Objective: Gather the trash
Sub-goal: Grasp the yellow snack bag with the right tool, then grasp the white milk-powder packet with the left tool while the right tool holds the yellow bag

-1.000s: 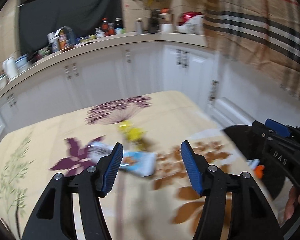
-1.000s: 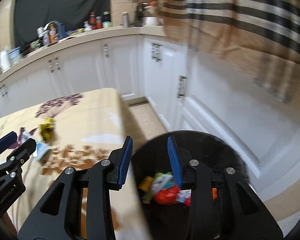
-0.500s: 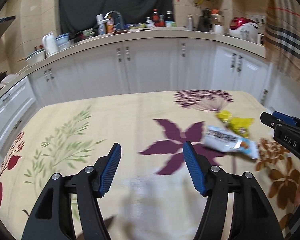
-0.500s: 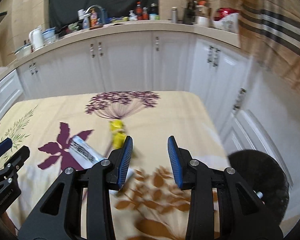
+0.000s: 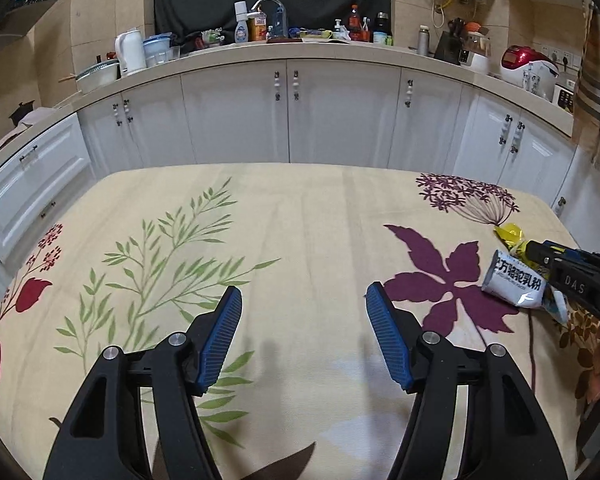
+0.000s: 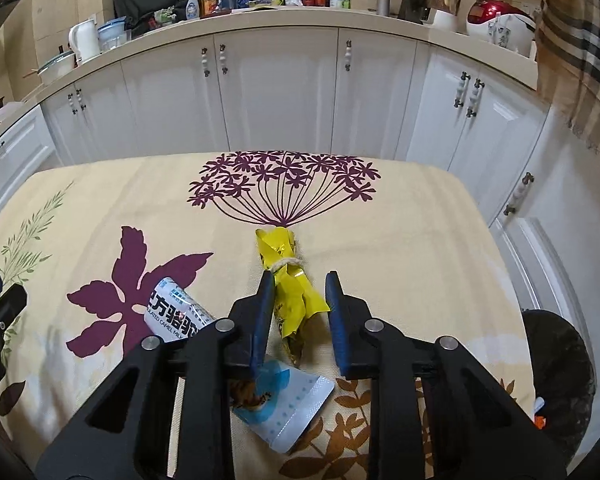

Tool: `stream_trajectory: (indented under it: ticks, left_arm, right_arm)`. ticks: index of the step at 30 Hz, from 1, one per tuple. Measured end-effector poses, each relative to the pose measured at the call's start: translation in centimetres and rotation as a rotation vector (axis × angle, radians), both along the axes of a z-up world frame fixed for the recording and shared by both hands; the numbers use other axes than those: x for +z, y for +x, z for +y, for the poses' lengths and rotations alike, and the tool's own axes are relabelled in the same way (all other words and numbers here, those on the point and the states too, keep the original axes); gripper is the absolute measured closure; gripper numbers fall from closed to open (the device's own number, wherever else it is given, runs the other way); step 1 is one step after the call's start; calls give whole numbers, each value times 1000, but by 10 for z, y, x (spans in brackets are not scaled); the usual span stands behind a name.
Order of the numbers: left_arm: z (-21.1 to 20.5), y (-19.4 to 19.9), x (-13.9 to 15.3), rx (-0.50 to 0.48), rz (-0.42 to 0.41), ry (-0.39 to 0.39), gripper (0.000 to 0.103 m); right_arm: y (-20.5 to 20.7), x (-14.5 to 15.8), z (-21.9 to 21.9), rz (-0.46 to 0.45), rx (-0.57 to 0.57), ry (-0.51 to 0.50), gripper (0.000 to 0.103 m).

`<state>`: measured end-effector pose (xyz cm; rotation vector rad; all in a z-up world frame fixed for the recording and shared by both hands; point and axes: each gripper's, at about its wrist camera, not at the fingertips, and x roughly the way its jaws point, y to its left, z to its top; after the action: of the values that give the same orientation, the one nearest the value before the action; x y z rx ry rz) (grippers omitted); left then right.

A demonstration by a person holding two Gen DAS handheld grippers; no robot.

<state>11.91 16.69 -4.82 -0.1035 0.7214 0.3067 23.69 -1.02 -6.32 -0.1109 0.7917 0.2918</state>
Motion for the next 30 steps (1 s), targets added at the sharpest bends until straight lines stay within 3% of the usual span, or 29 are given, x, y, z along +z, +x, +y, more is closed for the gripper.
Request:
stream_trajectory:
  ticks: [8,17,20,30]
  left_arm:
    - [-36,11,2,-81,-2,-22,40]
    - [-95,31,3,-195,10,-40,40]
    - [-113,38,4,-224,16,-49,35]
    - [-151,75,-7,-221,89,-47,30]
  right_arm:
    - [-11,9,-20,-50,-44,-12,87]
    - [-26,12,-76,-71,-130,9,87]
    - [-28,13,-99,-74,-160,21,87]
    - [-33,17,-141,-91,-198,78,86]
